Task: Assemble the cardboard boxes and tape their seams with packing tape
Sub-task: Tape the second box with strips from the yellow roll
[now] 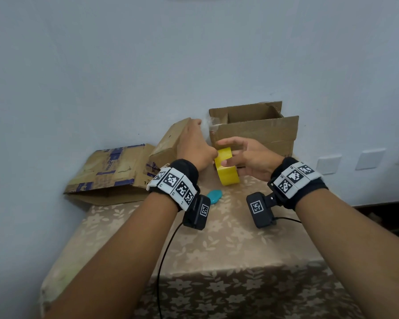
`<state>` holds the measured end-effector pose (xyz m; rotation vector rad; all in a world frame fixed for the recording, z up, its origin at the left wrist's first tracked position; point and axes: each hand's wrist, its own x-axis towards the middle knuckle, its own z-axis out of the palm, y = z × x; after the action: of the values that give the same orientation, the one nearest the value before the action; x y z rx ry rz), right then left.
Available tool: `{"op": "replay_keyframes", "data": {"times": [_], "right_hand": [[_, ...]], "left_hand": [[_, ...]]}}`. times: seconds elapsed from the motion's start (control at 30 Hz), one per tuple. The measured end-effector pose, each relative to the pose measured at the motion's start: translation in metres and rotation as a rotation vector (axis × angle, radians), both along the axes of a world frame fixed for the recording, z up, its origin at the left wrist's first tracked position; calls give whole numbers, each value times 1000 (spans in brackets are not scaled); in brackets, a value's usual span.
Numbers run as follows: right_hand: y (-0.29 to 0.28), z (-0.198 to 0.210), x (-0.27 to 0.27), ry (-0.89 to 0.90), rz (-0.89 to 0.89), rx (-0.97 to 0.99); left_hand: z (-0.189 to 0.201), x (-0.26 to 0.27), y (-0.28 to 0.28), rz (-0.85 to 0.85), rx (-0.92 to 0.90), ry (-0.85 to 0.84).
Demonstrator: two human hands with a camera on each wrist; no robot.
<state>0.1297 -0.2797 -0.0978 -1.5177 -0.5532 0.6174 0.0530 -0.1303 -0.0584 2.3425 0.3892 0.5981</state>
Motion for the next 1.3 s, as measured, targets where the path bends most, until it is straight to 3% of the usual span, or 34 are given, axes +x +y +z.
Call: {"op": "replay_keyframes", "data": {"times": [0.2,0.4,0.67,0.9,1.13,1.3], "right_hand": [[2,1,-3,-15,-19,-30],[5,6,-2,-56,-38,-89],[2,23,-4,-210,-105,-352],[0,39,-2,-419,-183,-651],[1,49,-3,-581,-285,-726],[2,53,-3,-591,-308,-593]], "left_hand": [[-5,4,3,40,96,2],[5,3,7,21,-3,-126],[26,-9,13,35,-162,-347],[29,-13,19,46,-179,-353],[29,-12,19,38,-165,-317],[27,-11,19,28,-158,-312]]}}
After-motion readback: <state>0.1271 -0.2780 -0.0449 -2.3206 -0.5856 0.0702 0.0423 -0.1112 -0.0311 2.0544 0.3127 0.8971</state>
